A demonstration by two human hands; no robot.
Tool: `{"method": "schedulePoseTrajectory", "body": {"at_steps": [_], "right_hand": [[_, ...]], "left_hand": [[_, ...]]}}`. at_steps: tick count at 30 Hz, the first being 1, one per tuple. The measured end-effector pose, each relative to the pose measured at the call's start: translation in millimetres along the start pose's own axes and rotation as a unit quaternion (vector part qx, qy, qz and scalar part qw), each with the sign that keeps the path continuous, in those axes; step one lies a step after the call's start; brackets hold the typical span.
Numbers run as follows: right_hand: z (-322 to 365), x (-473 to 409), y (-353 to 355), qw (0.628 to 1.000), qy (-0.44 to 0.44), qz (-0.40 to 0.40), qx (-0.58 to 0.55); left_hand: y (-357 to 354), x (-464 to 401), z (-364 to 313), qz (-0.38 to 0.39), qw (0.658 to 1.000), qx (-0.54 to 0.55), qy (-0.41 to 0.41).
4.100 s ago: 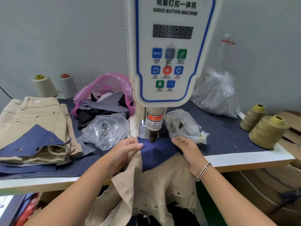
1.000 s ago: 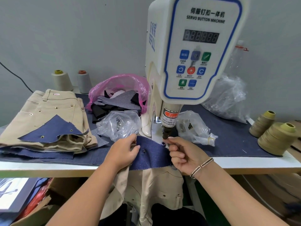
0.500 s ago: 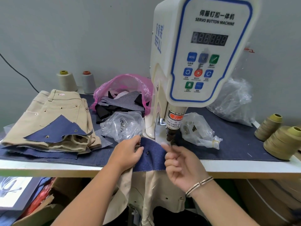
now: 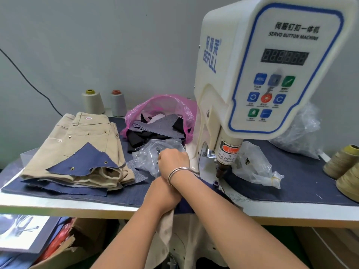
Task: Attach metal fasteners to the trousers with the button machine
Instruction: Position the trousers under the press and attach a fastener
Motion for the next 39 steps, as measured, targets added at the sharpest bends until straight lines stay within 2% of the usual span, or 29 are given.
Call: {"method": "schedulePoseTrajectory", "body": {"at_steps": [7,23,26,28,30,33,35,39], "right_hand": [[26,-28,-18,0.99,0.049,0.003,0.131],[22,-30,-15,0.995,0.033,-0.023,0.093],[15,-21,2,0.998,0.025,-0.06,0.005],[3,-6,18,0.987,0.013,-0.094,-0.128],[-10,21,33,0.951,0.013,-0.137,-0.275],[-39,83,44,0.884,0.019,-0.178,-0.432],[-68,119,44,0.854,0.002,-0.175,-0.491],[-136,142,51,0.832,-0.058,-0.189,-0.519]], "left_hand": [[-3,-1,13,0.015,0.999,0.002,0.049],[-4,1,19,0.016,0.996,0.018,0.083],[-3,1,15,0.012,0.998,0.021,0.061],[-1,-1,5,0.004,1.0,-0.011,0.018],[0,-1,-7,-0.003,0.998,-0.047,-0.039],[2,-3,-18,-0.023,0.992,-0.073,-0.098],[1,-4,-21,-0.035,0.988,-0.072,-0.129],[-1,-5,-18,-0.051,0.986,-0.071,-0.142]]}}
Point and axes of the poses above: each hand's wrist, its own x-axis away from the middle knuckle, its own y-axis out of the back of the hand, z = x × y, the point moved 10 cm from there along -x, towards the middle knuckle, and after that the axes turned 4 degrees about -y, right-handed, at the moved point
